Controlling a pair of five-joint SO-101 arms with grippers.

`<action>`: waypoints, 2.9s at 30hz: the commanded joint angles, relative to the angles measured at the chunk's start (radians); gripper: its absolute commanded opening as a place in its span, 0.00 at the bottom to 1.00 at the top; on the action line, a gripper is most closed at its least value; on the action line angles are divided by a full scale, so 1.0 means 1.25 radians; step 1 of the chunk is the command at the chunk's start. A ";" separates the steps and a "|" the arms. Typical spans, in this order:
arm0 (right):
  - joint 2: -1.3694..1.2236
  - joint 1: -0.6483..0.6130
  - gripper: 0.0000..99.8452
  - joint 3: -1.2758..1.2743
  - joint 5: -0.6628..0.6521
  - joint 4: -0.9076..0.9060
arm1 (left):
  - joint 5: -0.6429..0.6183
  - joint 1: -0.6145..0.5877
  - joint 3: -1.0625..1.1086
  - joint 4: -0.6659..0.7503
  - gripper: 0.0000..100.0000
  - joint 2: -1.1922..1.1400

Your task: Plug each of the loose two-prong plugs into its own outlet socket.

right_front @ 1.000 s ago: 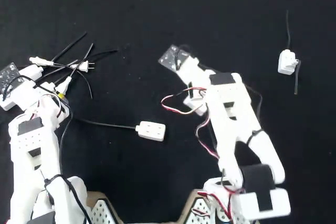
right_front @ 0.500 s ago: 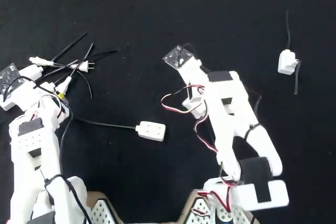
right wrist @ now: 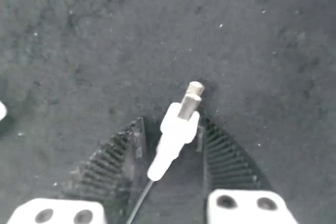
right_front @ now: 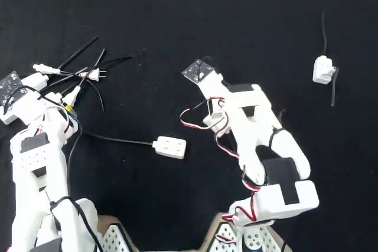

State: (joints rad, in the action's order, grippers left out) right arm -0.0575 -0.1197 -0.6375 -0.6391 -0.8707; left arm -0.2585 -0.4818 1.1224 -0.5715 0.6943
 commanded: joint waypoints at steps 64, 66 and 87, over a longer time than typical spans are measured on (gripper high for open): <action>0.334 0.117 0.12 -0.228 -0.268 0.034 | -0.009 -0.007 -0.008 0.016 0.20 0.020; 0.341 0.126 0.12 -0.214 -0.264 0.027 | -0.009 -0.007 -0.008 0.016 0.20 0.020; 0.358 -0.031 0.22 -0.292 -0.281 0.036 | -0.009 -0.009 -0.008 0.016 0.20 0.020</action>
State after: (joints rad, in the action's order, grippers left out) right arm 0.3598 -0.1396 -1.0012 -0.9797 -0.8585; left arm -0.2585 -0.4818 1.1224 -0.5715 0.6943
